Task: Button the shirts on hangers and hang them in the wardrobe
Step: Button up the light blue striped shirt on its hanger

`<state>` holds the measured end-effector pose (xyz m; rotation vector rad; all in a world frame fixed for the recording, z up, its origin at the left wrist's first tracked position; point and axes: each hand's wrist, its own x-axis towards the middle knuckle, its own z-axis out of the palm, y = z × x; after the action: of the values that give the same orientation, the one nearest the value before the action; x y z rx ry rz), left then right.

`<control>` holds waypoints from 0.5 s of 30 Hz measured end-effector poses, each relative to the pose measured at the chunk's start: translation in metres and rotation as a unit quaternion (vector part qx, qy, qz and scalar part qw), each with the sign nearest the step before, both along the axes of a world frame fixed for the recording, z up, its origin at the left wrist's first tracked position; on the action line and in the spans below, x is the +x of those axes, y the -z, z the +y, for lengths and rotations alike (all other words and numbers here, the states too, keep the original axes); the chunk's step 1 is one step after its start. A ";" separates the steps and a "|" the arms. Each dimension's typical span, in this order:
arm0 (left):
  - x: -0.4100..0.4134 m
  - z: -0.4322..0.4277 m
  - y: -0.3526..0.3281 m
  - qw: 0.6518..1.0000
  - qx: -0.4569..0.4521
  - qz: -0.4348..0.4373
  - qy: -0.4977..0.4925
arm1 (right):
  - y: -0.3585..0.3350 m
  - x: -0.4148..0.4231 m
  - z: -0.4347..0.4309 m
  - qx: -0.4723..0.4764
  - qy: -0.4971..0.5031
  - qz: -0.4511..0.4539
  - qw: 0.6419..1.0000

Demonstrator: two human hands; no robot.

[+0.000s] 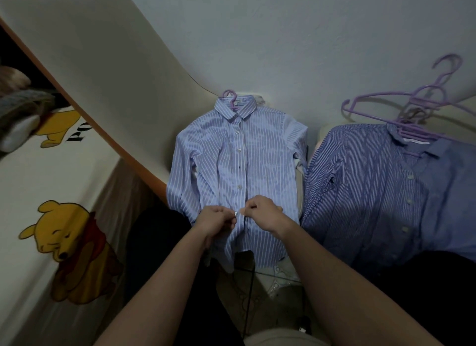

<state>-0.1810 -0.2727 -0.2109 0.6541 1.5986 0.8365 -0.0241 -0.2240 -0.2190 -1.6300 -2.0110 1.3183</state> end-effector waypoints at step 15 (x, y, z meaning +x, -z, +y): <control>-0.009 -0.008 0.008 0.998 0.028 -0.047 0.008 | -0.001 0.004 -0.001 0.009 -0.010 0.002 1.000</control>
<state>-0.1899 -0.2807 -0.2191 0.6578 1.4879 0.8906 -0.0202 -0.2254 -0.2176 -1.6022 -2.0350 1.3070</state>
